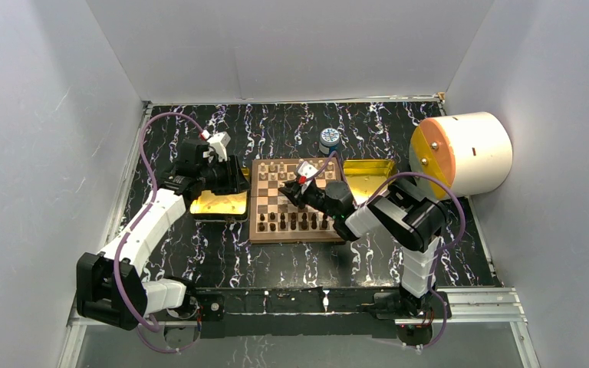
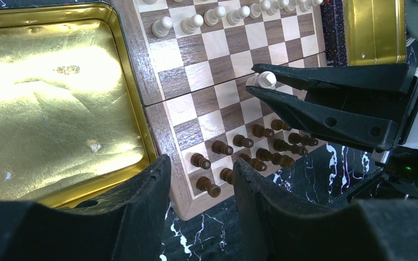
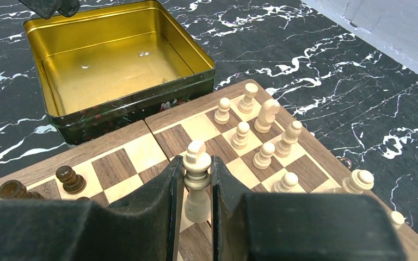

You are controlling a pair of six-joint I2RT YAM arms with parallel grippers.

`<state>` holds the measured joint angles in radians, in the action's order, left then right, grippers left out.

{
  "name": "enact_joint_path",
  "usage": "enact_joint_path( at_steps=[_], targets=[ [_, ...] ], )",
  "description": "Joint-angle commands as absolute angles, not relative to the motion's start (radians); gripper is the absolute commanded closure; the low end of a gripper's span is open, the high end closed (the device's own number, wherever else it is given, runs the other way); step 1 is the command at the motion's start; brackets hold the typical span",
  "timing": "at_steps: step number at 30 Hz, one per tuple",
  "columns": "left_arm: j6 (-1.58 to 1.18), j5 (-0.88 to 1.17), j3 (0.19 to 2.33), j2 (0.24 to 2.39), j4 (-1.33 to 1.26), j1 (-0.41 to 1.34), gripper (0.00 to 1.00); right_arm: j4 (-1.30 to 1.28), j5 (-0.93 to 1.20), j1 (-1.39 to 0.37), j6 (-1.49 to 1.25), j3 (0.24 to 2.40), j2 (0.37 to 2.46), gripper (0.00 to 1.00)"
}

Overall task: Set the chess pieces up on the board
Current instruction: Place the chess piece on the chessboard.

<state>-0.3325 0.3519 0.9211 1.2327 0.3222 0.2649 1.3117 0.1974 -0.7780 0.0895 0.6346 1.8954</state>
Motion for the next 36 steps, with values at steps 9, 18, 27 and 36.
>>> enact_joint_path(
  at_steps=[9, 18, 27, 36],
  targets=[
    [-0.281, 0.337, 0.928, 1.212, 0.342, 0.266, 0.56, 1.333, 0.207, -0.774, 0.094, 0.682, 1.907, 0.73],
    [-0.243, 0.300, 0.921, 1.207, 0.361, 0.266, 0.55, 1.319, 0.202, -0.773, 0.102, 0.677, 1.911, 0.69],
    [-0.247, 0.310, 0.922, 1.203, 0.362, 0.264, 0.55, 1.287, 0.207, -0.774, 0.120, 0.674, 1.891, 0.65],
    [-0.238, 0.303, 0.913, 1.197, 0.364, 0.265, 0.54, 1.267, 0.207, -0.773, 0.121, 0.667, 1.878, 0.62]
  ],
)
